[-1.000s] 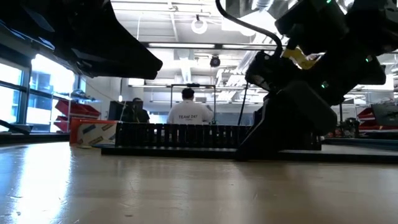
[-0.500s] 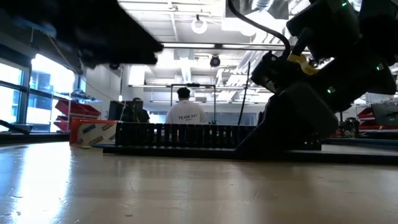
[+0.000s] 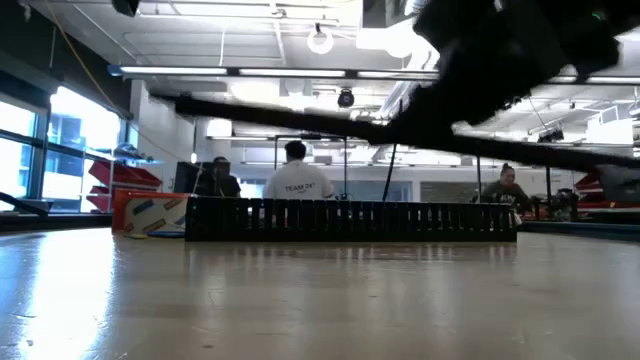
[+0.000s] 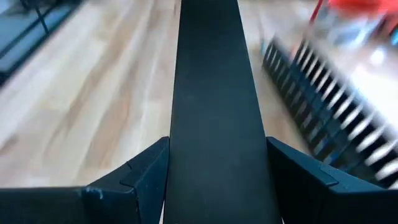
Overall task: Ziptie cables
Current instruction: Close the black cable duct
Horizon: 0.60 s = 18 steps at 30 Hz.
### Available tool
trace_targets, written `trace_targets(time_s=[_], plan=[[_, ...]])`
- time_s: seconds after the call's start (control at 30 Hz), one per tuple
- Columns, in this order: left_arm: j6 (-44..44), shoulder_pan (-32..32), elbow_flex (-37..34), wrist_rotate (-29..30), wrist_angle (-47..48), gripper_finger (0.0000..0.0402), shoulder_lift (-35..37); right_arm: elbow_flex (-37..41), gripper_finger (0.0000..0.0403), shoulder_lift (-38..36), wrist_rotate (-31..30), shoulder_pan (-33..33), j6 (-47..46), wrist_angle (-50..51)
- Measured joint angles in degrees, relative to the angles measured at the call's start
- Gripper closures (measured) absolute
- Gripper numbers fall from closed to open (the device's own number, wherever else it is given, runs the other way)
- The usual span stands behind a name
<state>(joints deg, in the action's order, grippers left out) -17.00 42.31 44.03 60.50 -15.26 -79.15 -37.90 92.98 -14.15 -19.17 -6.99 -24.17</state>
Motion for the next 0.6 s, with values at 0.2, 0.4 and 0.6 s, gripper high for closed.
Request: trace_targets(time_s=[0.2, 0.4, 0.6], plan=[[-5.8, -4.2, 0.0, -4.0, 14.7, 0.0261, 4.7, -5.6, 0.0188, -4.8, 5.8, 8.8, 9.7, 11.6], [-6.5, -11.8, 0.0, -7.7, 23.1, 0.029, 8.7, -13.2, 0.0188, -5.0, 18.6, 21.8, 20.1, 25.2], [-1.6, -20.1, -0.1, -19.7, 27.2, 0.0301, 12.2, -17.5, 0.0188, -1.4, 31.1, 29.9, 25.3, 29.8]])
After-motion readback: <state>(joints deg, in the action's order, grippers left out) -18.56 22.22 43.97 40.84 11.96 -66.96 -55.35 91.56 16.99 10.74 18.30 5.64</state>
